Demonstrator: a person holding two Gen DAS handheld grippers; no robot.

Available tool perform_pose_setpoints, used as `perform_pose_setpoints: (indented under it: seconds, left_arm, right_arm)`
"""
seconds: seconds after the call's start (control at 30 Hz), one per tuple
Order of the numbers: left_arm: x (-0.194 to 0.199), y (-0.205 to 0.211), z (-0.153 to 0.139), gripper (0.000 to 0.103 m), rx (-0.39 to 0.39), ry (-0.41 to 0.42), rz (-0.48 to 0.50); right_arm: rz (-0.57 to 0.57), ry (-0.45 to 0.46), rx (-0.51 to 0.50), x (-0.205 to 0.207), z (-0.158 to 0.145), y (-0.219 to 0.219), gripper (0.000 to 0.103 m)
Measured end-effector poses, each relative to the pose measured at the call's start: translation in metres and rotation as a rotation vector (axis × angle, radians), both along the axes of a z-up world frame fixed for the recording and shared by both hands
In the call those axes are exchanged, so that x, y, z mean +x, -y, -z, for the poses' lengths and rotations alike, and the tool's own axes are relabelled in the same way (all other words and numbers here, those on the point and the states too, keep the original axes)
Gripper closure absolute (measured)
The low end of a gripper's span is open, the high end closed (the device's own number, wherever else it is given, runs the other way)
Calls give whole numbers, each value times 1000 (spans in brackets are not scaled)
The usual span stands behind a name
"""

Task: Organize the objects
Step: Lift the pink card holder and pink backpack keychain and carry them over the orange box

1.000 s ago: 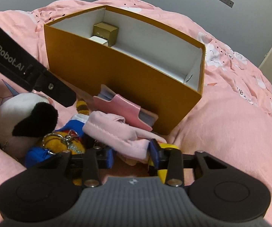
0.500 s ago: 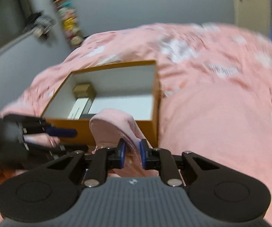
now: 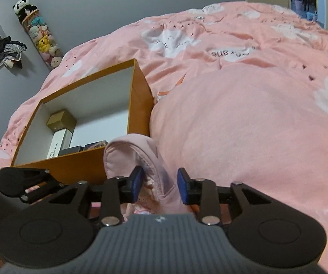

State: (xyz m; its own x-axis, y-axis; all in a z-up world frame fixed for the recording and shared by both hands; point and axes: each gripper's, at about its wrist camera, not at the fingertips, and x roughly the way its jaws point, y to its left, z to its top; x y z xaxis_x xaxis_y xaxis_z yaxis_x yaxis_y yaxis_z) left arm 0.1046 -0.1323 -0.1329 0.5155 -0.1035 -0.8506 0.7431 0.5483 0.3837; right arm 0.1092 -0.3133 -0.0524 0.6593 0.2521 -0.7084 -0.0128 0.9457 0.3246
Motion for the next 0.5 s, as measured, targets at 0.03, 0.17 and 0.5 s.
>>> perform_pose_setpoints:
  seconds: [0.03,0.17,0.5]
  left_arm:
    - [0,3,5,53,24,6,5]
    - [3,7,15,53,49,4,3]
    - [5,-1,17,68,10,16,-32]
  right_arm:
    - [-6,-1,9,1,1,2,60]
    - [-55,27,-36,-6,-10,-4,58]
    - [-242,47,-214,-14,-9,-38,54]
